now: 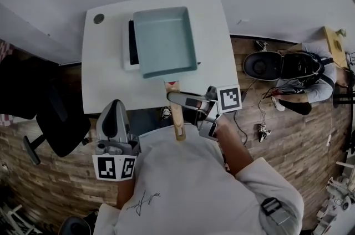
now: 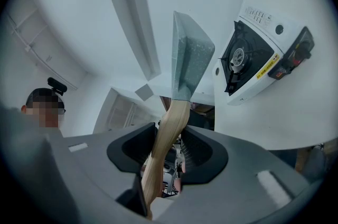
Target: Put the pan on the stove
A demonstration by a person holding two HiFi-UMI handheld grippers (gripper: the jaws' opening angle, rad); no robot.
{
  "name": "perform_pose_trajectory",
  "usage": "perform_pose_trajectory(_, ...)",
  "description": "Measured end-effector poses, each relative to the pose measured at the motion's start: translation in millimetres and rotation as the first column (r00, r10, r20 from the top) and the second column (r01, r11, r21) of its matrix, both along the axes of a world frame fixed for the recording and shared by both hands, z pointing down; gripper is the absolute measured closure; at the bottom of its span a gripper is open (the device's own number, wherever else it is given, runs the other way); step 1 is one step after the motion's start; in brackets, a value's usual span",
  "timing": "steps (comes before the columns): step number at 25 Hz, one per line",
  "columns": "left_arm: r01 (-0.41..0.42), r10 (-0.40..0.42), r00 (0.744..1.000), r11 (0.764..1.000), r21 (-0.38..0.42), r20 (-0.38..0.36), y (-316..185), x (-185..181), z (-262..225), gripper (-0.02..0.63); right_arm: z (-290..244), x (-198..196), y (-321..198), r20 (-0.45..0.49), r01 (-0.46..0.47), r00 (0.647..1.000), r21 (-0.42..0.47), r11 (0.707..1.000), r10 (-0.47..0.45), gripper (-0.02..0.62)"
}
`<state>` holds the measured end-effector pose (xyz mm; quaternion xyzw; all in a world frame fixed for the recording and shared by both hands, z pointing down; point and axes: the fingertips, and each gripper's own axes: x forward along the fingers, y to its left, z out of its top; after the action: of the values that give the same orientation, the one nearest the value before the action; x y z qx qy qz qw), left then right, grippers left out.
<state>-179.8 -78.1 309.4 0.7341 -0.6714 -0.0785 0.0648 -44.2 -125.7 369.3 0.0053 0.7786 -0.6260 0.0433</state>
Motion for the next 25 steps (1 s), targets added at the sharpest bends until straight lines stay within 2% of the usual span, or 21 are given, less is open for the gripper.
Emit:
perform_pose_trajectory(10,-0.004,0.004,1.000,1.000,-0.008,0.018,-17.2,-3.6,-8.0,0.552,19.5,-10.1,-16.4,-0.024,0.021,0.999,-0.007,1.000,-0.021,0.447)
perform_pose_trajectory(19,-0.015,0.016,1.000,0.999,-0.052,0.019,-30.7,-11.1,3.2,0.552,47.5,-25.3,-35.0,-0.058,0.036,0.998,-0.025,0.999,-0.038,0.445)
perform_pose_trajectory(25,0.005,-0.003,1.000,0.998,-0.068,0.026,-31.2,-24.6,4.6,0.552,59.7,-38.0,-43.2,-0.027,0.037,0.999,-0.038,0.999,-0.038,0.443)
